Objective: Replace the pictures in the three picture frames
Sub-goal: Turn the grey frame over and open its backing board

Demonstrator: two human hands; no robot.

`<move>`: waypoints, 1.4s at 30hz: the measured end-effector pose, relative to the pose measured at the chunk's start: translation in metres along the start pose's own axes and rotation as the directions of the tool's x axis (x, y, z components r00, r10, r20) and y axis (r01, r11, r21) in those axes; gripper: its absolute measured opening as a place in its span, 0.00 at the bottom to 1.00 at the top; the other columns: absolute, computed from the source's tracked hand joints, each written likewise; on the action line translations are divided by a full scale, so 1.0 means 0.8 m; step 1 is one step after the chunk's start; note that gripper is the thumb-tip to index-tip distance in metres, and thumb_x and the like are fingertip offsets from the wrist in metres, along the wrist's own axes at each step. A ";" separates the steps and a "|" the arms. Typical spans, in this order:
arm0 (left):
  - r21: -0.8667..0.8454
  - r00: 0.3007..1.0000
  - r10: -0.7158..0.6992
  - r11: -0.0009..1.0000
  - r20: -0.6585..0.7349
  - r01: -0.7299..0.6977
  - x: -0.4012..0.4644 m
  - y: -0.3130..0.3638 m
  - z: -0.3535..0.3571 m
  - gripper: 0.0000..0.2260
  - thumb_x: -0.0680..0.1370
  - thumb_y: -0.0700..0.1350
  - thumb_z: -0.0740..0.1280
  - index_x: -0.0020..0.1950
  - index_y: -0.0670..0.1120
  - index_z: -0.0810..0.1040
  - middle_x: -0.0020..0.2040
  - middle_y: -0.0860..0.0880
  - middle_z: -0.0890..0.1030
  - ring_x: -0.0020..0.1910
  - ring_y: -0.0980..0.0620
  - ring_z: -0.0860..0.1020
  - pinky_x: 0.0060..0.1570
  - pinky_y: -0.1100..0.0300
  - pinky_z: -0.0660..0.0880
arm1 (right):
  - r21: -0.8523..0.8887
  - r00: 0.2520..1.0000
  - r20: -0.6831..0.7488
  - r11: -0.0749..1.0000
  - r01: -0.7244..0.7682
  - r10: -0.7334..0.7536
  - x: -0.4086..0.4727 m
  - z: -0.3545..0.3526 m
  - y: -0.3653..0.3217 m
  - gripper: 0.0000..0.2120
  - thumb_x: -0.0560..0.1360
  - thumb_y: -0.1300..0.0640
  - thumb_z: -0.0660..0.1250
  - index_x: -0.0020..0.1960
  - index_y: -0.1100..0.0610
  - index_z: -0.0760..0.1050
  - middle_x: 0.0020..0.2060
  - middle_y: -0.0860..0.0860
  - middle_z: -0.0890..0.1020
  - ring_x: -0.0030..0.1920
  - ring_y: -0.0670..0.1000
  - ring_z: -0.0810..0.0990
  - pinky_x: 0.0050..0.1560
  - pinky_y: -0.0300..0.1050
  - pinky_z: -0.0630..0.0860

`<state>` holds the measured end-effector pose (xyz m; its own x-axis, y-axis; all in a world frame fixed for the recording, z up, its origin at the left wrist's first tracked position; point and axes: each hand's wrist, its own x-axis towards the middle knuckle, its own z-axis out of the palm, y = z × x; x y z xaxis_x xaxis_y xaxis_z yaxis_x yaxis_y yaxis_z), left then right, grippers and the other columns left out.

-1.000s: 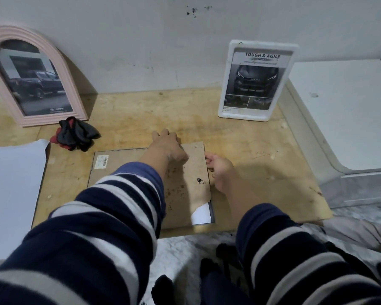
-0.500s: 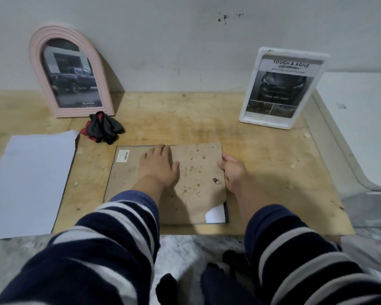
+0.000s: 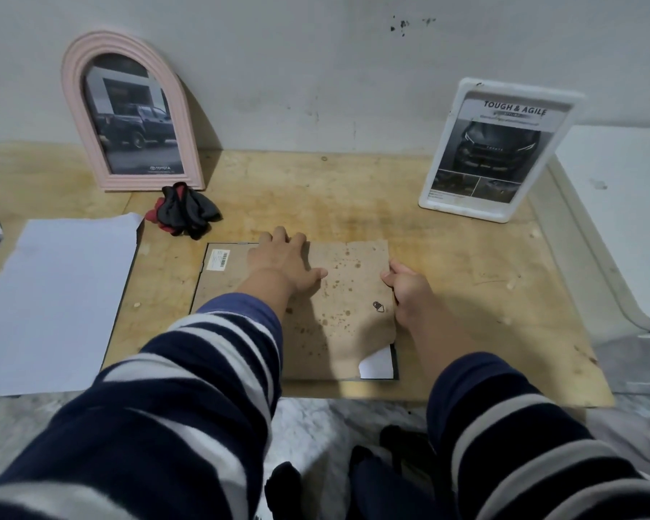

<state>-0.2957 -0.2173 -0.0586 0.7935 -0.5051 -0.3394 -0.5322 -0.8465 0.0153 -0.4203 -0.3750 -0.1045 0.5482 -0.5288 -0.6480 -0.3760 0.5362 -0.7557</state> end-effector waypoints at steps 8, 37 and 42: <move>-0.054 1.000 0.020 0.998 0.017 -0.019 -0.001 0.008 0.000 0.30 0.75 0.66 0.61 0.73 0.54 0.61 0.69 0.45 0.62 0.67 0.36 0.61 0.62 0.46 0.67 | -0.029 0.999 -0.052 1.000 -0.009 0.007 0.001 0.004 0.000 0.21 0.79 0.67 0.60 0.71 0.56 0.69 0.65 0.54 0.77 0.59 0.57 0.79 0.61 0.55 0.76; -0.180 0.997 0.009 0.983 -0.082 -0.024 -0.006 -0.025 0.022 0.31 0.77 0.64 0.56 0.74 0.49 0.57 0.71 0.45 0.58 0.70 0.42 0.57 0.69 0.48 0.61 | -0.934 0.915 0.252 0.170 0.315 -0.316 0.001 0.094 -0.056 0.23 0.75 0.67 0.53 0.55 0.42 0.75 0.69 0.50 0.68 0.71 0.55 0.56 0.65 0.50 0.54; -0.084 0.990 -0.103 0.992 -0.096 0.095 -0.019 -0.079 0.040 0.30 0.81 0.61 0.46 0.79 0.47 0.48 0.79 0.48 0.51 0.77 0.46 0.49 0.75 0.43 0.48 | -0.935 0.917 0.229 0.187 0.300 -0.326 0.003 0.097 -0.051 0.27 0.71 0.71 0.52 0.52 0.41 0.74 0.69 0.51 0.67 0.72 0.56 0.53 0.66 0.51 0.52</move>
<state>-0.2833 -0.1505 -0.0843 0.8689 -0.4286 -0.2475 -0.4273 -0.9020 0.0619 -0.3455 -0.3468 -0.0682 0.7965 -0.5093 -0.3259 -0.6046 -0.6736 -0.4250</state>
